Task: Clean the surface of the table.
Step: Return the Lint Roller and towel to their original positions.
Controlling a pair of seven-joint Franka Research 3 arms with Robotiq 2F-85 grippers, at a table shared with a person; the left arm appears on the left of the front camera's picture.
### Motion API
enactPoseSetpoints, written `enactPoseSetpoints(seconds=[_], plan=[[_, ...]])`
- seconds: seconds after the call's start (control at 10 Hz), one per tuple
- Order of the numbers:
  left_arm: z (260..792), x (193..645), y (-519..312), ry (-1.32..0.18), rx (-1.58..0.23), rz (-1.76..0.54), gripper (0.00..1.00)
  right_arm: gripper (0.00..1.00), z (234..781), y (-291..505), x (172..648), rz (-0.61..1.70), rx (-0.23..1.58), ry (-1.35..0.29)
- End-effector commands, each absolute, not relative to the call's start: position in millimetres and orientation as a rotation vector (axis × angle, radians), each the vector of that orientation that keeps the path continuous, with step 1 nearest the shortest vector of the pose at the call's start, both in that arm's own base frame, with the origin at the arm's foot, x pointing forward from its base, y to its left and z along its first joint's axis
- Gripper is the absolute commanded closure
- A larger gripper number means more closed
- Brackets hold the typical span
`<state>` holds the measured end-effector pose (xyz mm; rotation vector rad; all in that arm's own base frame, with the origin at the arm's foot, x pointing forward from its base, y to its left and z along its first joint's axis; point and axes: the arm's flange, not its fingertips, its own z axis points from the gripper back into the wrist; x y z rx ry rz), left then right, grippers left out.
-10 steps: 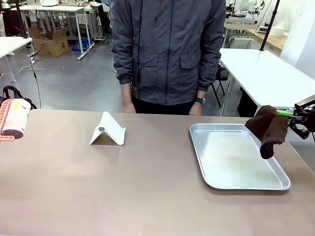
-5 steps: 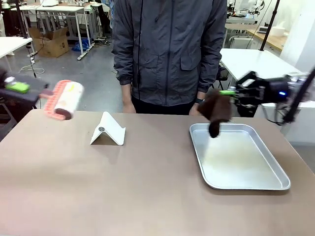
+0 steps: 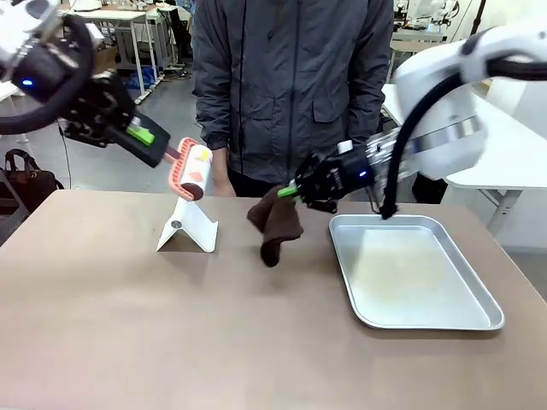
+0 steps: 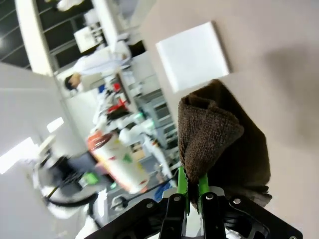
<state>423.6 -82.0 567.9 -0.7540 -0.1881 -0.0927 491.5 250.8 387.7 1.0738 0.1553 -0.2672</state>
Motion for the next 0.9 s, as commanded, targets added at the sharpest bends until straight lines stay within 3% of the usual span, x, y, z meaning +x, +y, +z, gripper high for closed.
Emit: enactPoseSetpoints(seconds=[0.0, 0.5, 0.8], plan=[[553, 438, -114, -0.123, -0.606, -0.051, 0.79, 0.91, 361, 270, 510, -0.357, 0.925, 0.104], [504, 477, -156, -0.069, -0.51, 0.002, 0.79, 0.91, 328, 243, 524, -0.419, 0.569, 0.131], [487, 491, -158, -0.062, -0.503, 0.051, 0.79, 0.91, 325, 232, 529, -0.394, 0.529, 0.118]])
